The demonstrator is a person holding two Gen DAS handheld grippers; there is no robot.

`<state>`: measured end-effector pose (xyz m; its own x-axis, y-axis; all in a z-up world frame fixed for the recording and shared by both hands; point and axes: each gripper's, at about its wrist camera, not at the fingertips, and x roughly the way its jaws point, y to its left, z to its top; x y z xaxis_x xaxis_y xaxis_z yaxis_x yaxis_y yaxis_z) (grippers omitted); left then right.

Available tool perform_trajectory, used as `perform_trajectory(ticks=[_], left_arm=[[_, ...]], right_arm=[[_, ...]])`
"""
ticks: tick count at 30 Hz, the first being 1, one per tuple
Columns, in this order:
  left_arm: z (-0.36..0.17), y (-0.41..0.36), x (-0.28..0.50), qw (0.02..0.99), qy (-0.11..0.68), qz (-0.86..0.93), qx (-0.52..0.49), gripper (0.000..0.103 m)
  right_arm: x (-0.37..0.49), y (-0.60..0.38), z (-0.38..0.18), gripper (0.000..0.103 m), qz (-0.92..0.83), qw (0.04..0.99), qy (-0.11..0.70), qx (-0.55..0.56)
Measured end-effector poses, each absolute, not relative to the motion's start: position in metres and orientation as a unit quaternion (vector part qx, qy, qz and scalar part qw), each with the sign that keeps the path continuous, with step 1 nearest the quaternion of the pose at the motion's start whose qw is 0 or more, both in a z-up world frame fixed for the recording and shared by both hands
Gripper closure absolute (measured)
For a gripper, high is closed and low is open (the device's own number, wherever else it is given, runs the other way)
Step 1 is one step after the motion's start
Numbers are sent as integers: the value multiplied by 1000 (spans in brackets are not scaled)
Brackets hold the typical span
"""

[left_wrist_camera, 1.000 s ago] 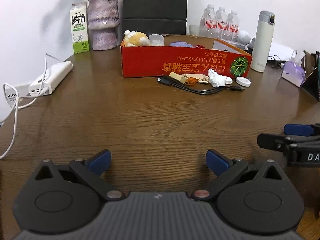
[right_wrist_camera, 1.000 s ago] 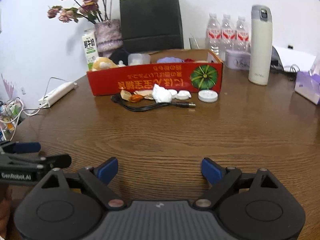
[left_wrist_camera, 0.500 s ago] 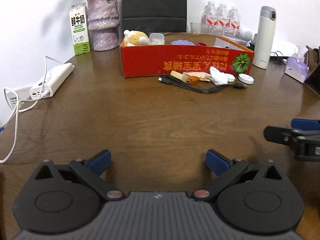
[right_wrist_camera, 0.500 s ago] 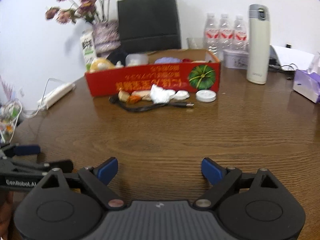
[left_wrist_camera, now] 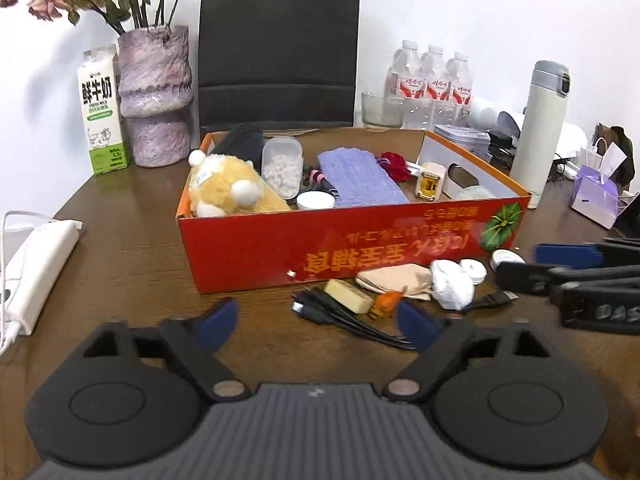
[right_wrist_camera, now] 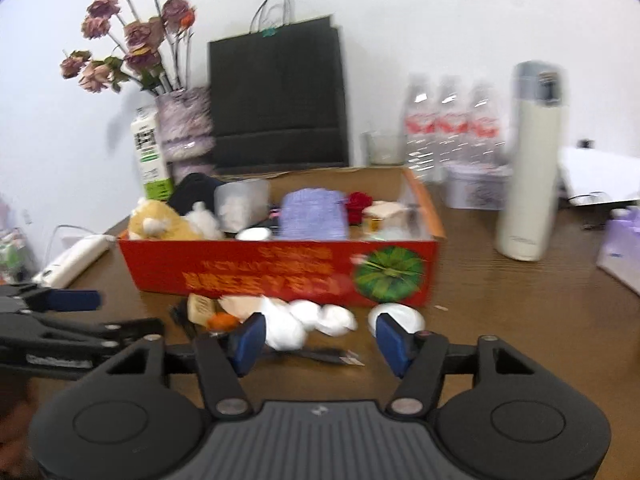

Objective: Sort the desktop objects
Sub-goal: 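Grasp the small beige block with the left tool while the right tool grasps the white tissue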

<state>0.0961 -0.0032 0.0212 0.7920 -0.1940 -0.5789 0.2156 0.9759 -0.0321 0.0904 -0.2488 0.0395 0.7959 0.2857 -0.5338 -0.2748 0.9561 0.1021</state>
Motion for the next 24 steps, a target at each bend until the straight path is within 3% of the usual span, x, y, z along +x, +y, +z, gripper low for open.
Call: perform_trajectory(ticks=[2,4,5,6,7,11,15,16,19,20,21,24], left_arm=[[19,3,100,941,307,-140,9,26],[18,0,102,940,303,-159,13,25],[18,-3,106,940,299,-164,20,25],[18,-9,110,940,298,-167,28,25],[17,-14,117,939,299,-168,34,26],[5,-19,149,920,334,-202,24,55],[0,-12,153,919,337,-204,-4,63],[1,-16,150,920,333,-206,12,71],[3,-19,135,922,318,-218,31,73],[7,-17,128,926,310,-214,23,93],[12,-14,121,930,303,-209,15,101],[29,1,92,939,276,-203,-34,102]], right_arm=[[109,-234,30,46,176,937,302,-8],[125,-225,19,60,186,927,324,-15],[131,-223,14,76,186,923,335,-16],[133,-223,10,81,184,922,340,-13],[132,-227,10,82,187,924,334,-1],[122,-240,16,84,185,933,308,29],[116,-244,18,84,171,940,294,30],[115,-244,18,84,170,941,292,28],[113,-240,17,84,175,940,292,20],[112,-238,16,84,176,941,290,12],[109,-236,16,84,175,943,284,2],[101,-230,18,84,174,949,261,-22]])
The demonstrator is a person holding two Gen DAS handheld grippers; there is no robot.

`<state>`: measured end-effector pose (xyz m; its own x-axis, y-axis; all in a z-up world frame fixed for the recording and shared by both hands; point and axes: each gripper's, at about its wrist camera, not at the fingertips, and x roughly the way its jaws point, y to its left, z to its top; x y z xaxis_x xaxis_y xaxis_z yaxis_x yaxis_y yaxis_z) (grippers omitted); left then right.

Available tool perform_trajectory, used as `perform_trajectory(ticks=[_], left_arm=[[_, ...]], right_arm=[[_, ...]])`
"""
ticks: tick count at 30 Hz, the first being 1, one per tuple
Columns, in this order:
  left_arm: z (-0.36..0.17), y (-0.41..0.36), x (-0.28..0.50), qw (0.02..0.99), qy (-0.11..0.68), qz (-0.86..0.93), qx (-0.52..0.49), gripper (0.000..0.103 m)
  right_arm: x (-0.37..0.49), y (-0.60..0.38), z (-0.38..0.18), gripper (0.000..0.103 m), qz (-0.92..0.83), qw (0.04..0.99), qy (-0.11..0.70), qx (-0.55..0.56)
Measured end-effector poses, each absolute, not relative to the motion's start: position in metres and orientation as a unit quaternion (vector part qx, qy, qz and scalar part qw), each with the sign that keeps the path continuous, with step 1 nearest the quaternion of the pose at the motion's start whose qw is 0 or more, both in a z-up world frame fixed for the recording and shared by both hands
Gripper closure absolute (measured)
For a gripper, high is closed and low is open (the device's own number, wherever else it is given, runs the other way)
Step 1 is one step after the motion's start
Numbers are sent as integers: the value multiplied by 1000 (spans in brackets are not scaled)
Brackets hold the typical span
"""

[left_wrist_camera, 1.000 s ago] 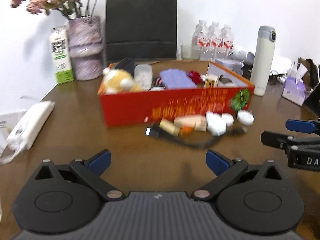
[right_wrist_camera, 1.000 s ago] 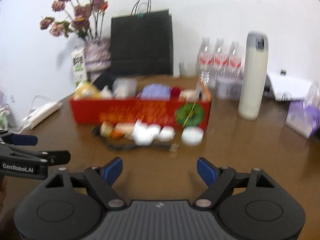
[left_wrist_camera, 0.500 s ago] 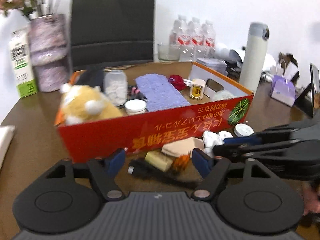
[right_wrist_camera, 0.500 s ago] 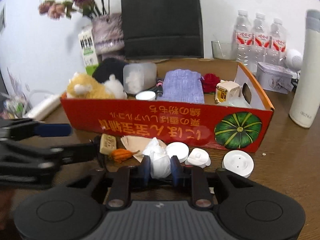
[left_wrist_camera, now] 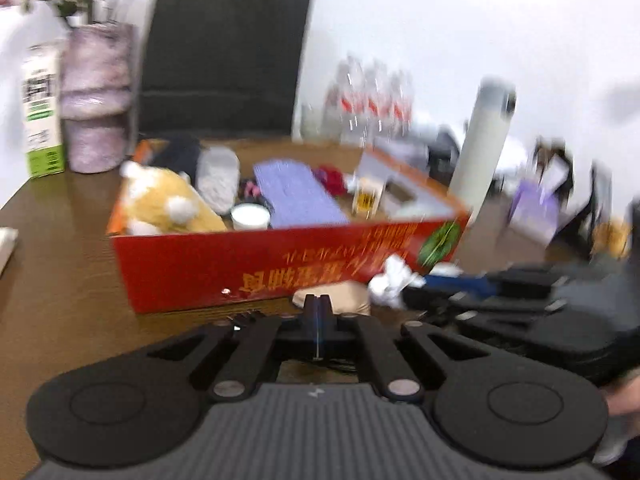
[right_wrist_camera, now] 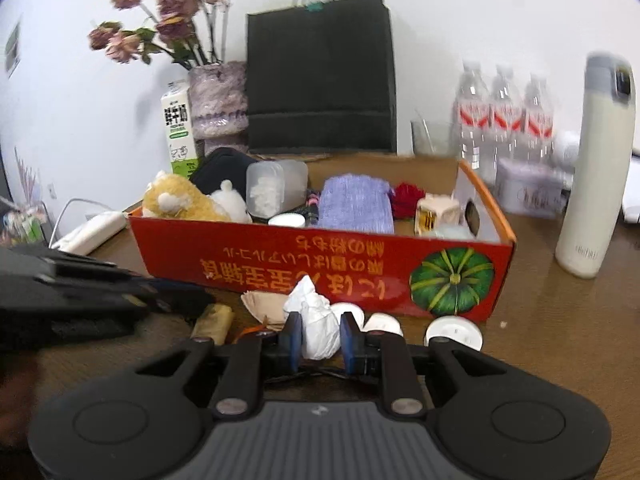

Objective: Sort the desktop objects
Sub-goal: 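Grasp the small beige block with the left tool while the right tool grasps the white tissue, then carry the beige block into the box with the left tool while the right tool carries the tissue there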

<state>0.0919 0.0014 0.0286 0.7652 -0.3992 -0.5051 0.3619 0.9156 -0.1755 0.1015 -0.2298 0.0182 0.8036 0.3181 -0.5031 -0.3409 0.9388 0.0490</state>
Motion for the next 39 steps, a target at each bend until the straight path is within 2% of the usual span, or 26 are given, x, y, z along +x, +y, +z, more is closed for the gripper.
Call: perform_trajectory(ticks=[5,9,10,11,12,18,25,28,31,36,39], left_arm=[[40,19,28,942,267,-196,-62,102],[32,8,1,951,257,-172,2,97],[31,4,6,950,263,-170,13,88],[29,1,17,946,274,-173,13,73],[27,-1,28,943,282,-177,7,69],[17,-13,86,941,288,-174,30,63],[4,-21,113,926,318,-202,33,63],[-2,-26,116,918,333,-212,44,77],[-1,-30,111,918,329,-214,55,80],[28,-13,68,943,275,-188,20,80],[39,1,23,948,273,-166,4,80]], right_arm=[[91,-227,18,84,188,946,265,-16],[63,-230,21,84,200,942,270,13],[53,-233,21,84,202,942,265,27],[45,-235,22,84,198,944,262,35],[40,-236,22,84,195,945,261,41],[20,-253,23,84,162,948,271,43],[21,-265,12,84,148,945,283,65],[24,-262,7,84,154,943,289,64],[26,-263,4,84,155,942,291,67],[25,-266,2,84,155,942,288,78],[23,-260,3,84,151,941,294,67]])
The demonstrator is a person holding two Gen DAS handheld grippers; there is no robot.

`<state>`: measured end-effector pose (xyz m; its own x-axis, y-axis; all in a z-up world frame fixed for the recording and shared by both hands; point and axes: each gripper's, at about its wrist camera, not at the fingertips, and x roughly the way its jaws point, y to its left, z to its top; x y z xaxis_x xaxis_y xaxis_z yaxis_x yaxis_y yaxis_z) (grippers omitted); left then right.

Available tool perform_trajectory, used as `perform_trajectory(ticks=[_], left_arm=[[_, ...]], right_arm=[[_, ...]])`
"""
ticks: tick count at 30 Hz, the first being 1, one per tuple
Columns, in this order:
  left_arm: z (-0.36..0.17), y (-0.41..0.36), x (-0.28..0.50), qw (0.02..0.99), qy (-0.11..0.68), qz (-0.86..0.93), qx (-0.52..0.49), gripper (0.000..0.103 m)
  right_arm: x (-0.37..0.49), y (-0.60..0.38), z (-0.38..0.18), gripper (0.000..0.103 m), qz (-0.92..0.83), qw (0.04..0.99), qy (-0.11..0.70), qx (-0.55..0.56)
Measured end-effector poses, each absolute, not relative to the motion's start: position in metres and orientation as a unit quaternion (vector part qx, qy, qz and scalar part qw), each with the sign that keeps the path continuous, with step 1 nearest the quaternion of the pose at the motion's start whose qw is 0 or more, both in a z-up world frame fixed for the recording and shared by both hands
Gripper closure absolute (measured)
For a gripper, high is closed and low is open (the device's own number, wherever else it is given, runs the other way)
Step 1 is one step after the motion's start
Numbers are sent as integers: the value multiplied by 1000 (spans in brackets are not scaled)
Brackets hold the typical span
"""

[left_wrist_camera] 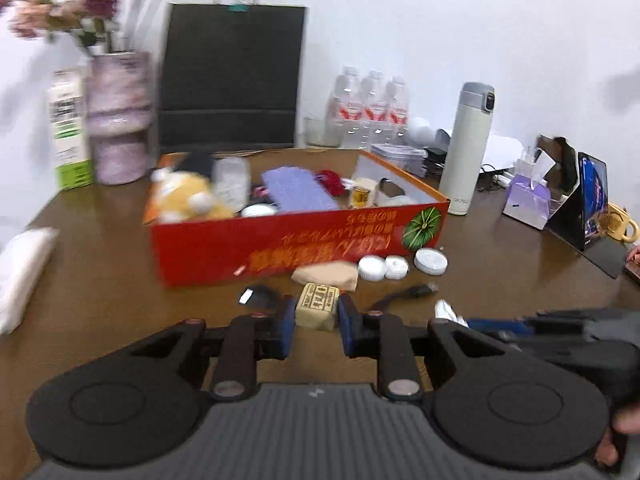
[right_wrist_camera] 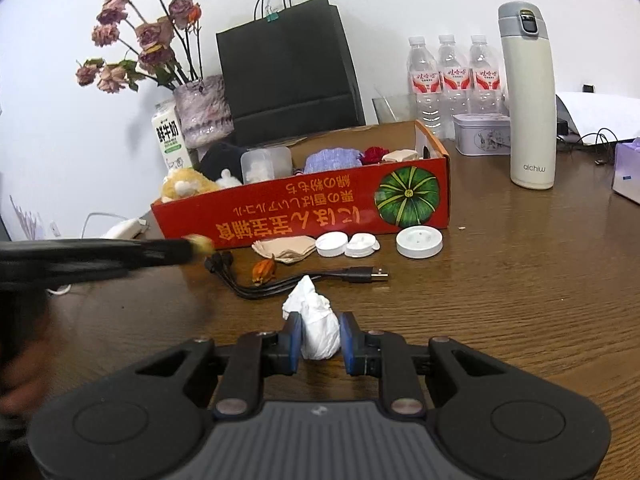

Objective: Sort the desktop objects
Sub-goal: 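Carry the beige block into the box with the left tool while the right tool carries the tissue there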

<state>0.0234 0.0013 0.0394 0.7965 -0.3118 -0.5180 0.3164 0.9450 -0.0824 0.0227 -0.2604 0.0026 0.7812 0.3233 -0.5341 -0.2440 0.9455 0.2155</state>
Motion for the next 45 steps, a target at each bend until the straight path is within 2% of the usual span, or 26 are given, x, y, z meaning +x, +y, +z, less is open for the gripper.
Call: perform_trajectory(ticks=[6,12,13,14,15,16,17,19,21,22,23,24,25,26,27,32,36,39,43,44,45], left_arm=[[23,24,-44,941,319,-110,-13,80],[5,30,-59,931,348,-113,0,78],[3,31,-60,932,345,-113,-2,71],[3,32,-60,933,342,-112,-4,58],[3,33,-61,933,340,-115,-6,53],[3,34,-61,934,337,-121,-10,48],[2,35,-61,933,337,-125,-14,48],[1,35,-59,931,339,-131,-18,47],[0,32,-57,932,336,-134,-13,48],[0,29,-56,933,335,-135,-7,53],[0,26,-55,933,333,-135,5,70],[0,23,-55,934,329,-136,19,70],[0,21,-54,934,330,-138,25,70],[1,21,-52,933,331,-139,21,71],[4,21,-50,933,330,-140,12,71],[50,23,-20,950,268,-161,18,71],[90,9,52,957,243,-153,35,71],[102,-15,130,950,272,-151,37,70],[75,-40,220,940,327,-95,34,69],[68,-41,232,936,337,-97,35,69],[63,-41,240,932,349,-95,31,68]], right_arm=[[-12,-239,10,84,188,932,307,40],[-47,-208,7,81,241,914,325,5],[-53,-206,6,80,239,916,323,-2],[-55,-204,6,77,237,916,323,-3],[-57,-204,6,68,235,916,325,-1],[-58,-206,7,63,233,917,324,3],[-59,-207,9,59,232,918,320,2],[-61,-208,14,57,229,922,312,-5],[-61,-208,15,56,231,922,311,-7],[-59,-208,14,56,232,921,313,-4],[-56,-207,12,56,234,919,317,0],[-53,-205,9,59,236,916,324,0],[-50,-200,6,64,238,913,332,-5],[-50,-194,5,78,231,919,320,-20],[-48,-191,5,82,227,920,319,-29],[-13,-209,43,82,207,942,265,-3],[55,-233,86,82,171,958,230,18],[138,-246,101,81,149,951,268,36],[251,-256,84,80,106,924,357,85],[268,-255,77,76,98,921,368,83],[284,-254,70,68,86,918,381,75]])
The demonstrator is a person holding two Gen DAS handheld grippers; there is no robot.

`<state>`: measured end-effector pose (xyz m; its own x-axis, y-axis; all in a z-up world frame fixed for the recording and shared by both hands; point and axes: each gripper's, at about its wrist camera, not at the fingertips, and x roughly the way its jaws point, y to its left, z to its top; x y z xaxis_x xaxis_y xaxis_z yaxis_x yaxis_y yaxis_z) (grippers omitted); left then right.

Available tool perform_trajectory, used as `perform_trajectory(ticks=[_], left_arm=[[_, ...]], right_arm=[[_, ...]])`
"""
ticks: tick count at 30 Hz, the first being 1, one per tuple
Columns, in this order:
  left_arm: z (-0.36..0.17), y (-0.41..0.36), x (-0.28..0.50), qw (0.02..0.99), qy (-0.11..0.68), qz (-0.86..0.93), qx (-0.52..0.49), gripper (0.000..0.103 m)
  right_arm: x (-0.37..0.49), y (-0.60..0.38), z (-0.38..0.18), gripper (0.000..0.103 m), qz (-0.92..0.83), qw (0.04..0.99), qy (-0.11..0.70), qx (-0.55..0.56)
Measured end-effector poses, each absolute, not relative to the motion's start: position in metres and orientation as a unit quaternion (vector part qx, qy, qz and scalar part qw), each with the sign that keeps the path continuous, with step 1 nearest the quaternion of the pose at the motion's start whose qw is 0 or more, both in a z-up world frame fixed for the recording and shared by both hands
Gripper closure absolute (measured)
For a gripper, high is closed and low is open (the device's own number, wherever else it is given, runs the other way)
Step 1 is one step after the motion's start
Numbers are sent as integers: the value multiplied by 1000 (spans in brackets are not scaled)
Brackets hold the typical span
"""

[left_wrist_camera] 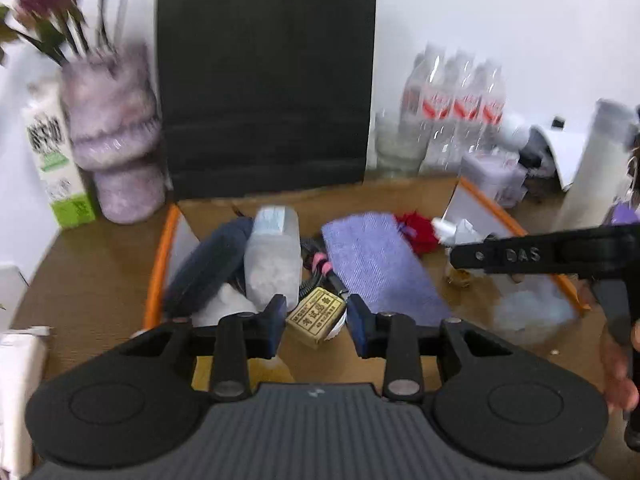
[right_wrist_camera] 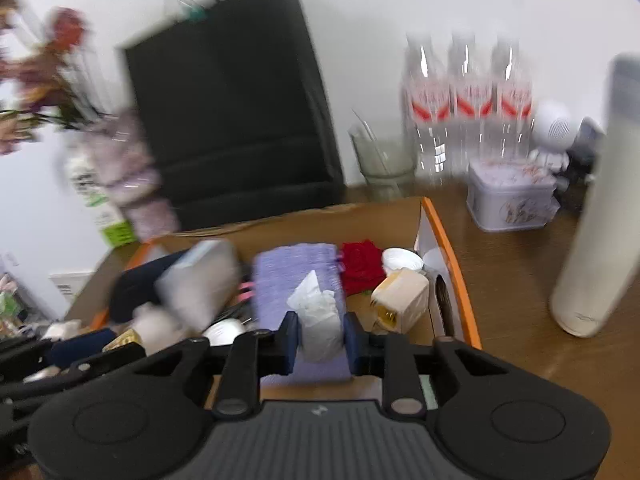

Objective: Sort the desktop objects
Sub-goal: 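Carry the beige block into the box with the left tool while the right tool carries the tissue there, then open both tools over the box and pull them back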

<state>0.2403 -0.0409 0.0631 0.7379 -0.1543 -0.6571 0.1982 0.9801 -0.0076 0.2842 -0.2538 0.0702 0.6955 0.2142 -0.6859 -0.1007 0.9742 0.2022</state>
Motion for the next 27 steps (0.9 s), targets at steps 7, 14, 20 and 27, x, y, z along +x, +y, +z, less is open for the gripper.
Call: perform_trajectory(ticks=[7,14,20,27], left_arm=[[76,-15,232,941,320,-109,-23,33],[88,0,180,948,307,-82,-24,14],[62,21,98,945,320,-31,-68,0],[25,31,9,945,317,-30,-67,0]], right_arm=[[294,-263,62,32,57,912,395,91],[241,-257,68,25,70,916,393,49],[141,-256,78,15,65,948,311,34],[43,-257,50,12,95,953,287,35]])
